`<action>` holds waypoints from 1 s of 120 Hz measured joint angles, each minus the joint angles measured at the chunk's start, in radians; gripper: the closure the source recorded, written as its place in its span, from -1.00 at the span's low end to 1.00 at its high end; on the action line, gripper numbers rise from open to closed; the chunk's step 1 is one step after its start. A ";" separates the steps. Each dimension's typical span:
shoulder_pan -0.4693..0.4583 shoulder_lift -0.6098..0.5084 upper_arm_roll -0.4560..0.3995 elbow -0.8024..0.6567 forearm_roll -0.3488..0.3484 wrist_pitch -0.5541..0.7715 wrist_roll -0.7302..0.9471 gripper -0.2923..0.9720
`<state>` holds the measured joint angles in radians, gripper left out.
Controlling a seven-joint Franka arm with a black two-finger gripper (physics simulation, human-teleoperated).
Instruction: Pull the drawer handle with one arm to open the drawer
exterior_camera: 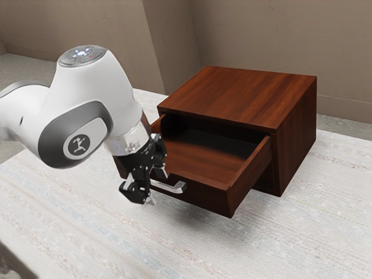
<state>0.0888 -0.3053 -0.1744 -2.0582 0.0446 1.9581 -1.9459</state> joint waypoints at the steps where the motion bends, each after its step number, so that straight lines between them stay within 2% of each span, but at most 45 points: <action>1: 0.000 0.000 0.000 0.000 0.000 0.000 0.000 -0.04; 28: 0.000 0.000 -0.011 0.009 0.003 0.001 0.003 0.21; 46: 0.000 0.002 -0.021 0.030 0.007 -0.001 0.004 0.27; 70: 0.000 0.008 -0.064 0.140 0.010 -0.007 0.010 0.29; 93: -0.001 0.048 -0.084 0.261 -0.031 -0.037 0.010 -0.12; 108: -0.009 0.142 -0.141 0.566 -0.049 -0.200 0.058 -0.29; 120: -0.004 0.157 -0.074 0.710 -0.049 -0.295 0.246 -0.37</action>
<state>0.0849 -0.1485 -0.2488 -1.3478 -0.0046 1.6628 -1.7003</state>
